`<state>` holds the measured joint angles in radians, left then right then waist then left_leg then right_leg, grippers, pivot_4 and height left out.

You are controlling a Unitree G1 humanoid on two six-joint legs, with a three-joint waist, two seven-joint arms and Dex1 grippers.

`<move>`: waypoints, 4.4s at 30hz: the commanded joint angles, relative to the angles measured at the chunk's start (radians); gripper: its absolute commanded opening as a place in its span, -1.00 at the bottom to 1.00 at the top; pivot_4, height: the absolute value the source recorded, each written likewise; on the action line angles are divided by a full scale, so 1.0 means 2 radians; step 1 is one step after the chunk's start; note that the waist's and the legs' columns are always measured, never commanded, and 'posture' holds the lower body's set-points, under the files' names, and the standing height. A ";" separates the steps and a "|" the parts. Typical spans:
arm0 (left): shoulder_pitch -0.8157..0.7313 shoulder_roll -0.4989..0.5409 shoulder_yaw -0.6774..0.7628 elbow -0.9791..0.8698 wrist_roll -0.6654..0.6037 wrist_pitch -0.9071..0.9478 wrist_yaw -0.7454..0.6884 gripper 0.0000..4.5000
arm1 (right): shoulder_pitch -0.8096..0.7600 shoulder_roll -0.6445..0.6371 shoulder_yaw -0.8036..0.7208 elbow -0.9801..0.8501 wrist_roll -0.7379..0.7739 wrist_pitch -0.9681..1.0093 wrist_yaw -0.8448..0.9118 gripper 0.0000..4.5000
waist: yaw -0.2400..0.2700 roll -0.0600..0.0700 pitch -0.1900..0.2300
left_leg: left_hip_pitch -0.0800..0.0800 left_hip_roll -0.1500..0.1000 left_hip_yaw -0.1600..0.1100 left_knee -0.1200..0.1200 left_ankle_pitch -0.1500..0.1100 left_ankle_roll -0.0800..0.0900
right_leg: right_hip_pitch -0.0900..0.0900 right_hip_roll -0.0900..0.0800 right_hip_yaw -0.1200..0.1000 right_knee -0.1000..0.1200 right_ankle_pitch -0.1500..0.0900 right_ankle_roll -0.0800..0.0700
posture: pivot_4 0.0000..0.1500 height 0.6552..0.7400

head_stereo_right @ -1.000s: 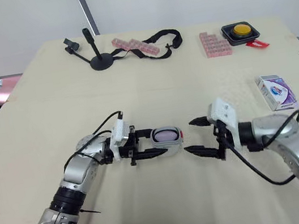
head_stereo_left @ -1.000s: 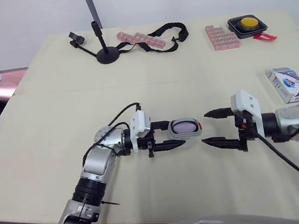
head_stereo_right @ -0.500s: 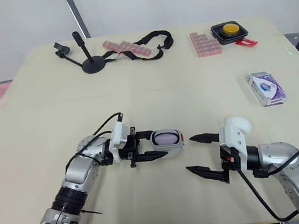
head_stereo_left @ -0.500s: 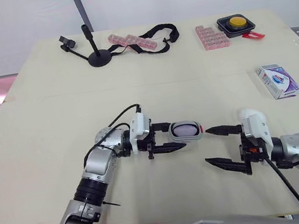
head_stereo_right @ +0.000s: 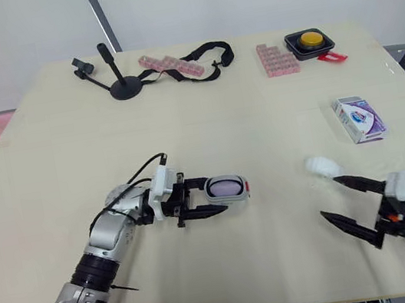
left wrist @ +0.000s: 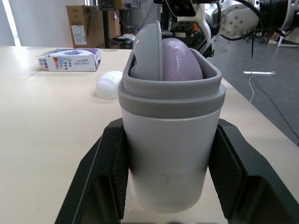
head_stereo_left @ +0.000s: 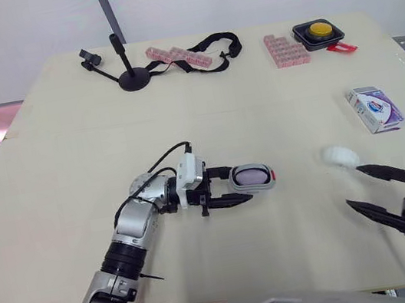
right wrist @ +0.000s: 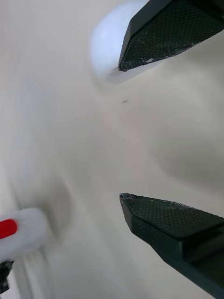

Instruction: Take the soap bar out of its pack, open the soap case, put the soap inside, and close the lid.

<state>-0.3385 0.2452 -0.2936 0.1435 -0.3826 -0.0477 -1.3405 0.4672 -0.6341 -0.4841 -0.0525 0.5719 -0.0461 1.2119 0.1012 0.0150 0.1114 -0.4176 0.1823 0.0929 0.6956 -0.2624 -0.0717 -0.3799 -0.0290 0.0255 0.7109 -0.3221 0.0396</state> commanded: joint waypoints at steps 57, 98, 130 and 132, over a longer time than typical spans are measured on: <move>-0.001 -0.004 -0.011 -0.019 0.001 0.006 -0.015 -0.17 | -0.503 -0.274 0.442 -0.040 -0.203 0.508 -0.021 0.98 | 0.008 0.007 -0.001 | -0.009 0.001 0.000 0.008 0.001 0.002 | -0.007 -0.002 -0.001 0.008 0.000 0.000 | 1.00 0.43; -0.020 -0.023 -0.005 0.038 0.031 -0.077 0.004 -0.17 | -0.565 -0.283 0.380 -0.158 -0.127 0.499 0.069 -0.14 | 0.012 0.007 -0.001 | -0.009 0.001 0.000 0.009 0.001 0.002 | -0.007 -0.001 -0.001 0.008 0.000 0.001 | 1.00 0.43; -0.069 -0.062 0.015 0.165 0.052 -0.132 0.045 -0.17 | -0.777 -0.152 0.528 -0.236 -0.112 0.595 0.052 -0.14 | 0.015 0.007 -0.001 | -0.010 0.001 0.001 0.012 0.001 0.002 | -0.011 -0.002 0.000 0.016 0.000 0.000 | 1.00 0.43; -0.071 -0.063 0.014 0.167 0.052 -0.133 0.045 -0.17 | -0.780 -0.153 0.541 -0.232 -0.121 0.591 0.047 -0.14 | 0.015 0.007 -0.001 | -0.010 0.001 0.001 0.012 0.001 0.002 | -0.011 -0.002 0.000 0.016 0.000 0.000 | 1.00 0.43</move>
<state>-0.4695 0.1229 -0.2841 0.4729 -0.2799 -0.2968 -1.2584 -1.0640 -0.9349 0.5948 -0.5166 0.3561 1.1444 1.3164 0.1311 0.0288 0.1094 -0.4379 0.1845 0.0945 0.7202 -0.2608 -0.0683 -0.4012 -0.0322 0.0255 0.7432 -0.3227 0.0403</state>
